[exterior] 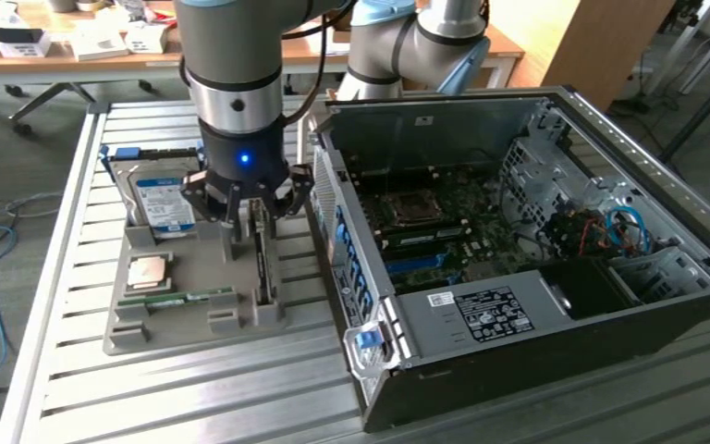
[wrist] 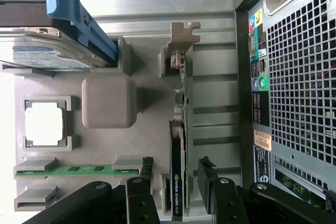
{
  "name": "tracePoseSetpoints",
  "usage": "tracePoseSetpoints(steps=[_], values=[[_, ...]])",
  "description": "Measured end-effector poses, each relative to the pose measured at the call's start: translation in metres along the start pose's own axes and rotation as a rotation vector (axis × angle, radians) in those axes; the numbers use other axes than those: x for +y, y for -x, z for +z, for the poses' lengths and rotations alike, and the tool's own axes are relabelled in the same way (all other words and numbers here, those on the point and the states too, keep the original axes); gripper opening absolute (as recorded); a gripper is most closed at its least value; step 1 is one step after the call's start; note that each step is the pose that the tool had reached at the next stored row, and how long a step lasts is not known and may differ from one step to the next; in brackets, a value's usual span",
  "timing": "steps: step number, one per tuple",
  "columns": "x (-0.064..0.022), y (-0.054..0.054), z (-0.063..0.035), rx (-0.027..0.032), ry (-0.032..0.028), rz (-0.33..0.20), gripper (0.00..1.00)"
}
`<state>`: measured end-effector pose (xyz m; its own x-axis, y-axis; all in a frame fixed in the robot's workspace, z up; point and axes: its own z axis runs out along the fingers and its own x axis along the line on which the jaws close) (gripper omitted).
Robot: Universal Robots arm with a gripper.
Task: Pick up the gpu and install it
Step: 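Pick up the gpu and move the gpu toward the slot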
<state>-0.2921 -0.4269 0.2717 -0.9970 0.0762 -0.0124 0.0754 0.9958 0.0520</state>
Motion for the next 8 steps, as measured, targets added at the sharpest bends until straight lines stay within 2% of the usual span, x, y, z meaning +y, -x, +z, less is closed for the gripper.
tracePoseSetpoints(steps=[8], values=[[-0.0003, -0.0001, 0.0059, 0.0001, 0.0002, 0.000, 0.47]])
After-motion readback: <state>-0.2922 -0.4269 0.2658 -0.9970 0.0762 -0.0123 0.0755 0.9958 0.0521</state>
